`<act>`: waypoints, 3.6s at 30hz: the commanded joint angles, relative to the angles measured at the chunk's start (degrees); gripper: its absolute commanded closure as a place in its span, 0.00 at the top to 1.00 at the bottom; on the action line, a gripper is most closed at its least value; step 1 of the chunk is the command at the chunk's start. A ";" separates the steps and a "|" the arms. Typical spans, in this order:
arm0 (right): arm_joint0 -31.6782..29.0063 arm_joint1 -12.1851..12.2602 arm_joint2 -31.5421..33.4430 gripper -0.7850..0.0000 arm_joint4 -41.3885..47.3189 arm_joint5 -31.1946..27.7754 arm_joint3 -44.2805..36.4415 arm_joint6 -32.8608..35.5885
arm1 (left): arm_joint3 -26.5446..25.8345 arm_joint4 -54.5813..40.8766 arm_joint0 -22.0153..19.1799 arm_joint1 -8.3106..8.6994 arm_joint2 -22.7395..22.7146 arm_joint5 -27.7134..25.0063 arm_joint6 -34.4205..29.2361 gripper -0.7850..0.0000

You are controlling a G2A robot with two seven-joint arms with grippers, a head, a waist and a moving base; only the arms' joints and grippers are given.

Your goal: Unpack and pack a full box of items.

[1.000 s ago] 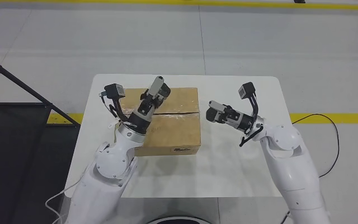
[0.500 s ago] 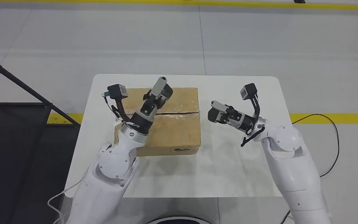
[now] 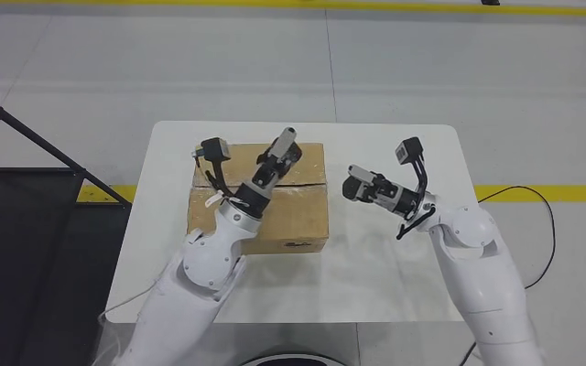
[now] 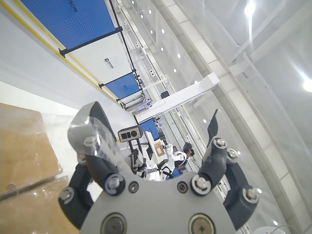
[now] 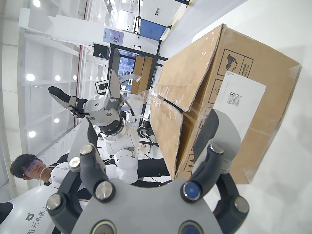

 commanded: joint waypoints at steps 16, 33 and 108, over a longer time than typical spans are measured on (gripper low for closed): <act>-2.20 0.89 1.83 1.00 0.16 0.44 -2.05 -0.41 | 4.55 1.24 -2.31 -1.59 3.21 -0.55 2.74 1.00; -1.82 1.34 1.33 1.00 -0.08 0.58 -2.49 -0.64 | 8.13 0.92 -5.28 -3.24 4.51 -1.21 4.62 1.00; 8.71 -1.74 -17.06 1.00 -11.29 -5.27 -2.41 -4.20 | -17.62 -26.83 2.61 -1.90 -30.62 2.67 -9.69 1.00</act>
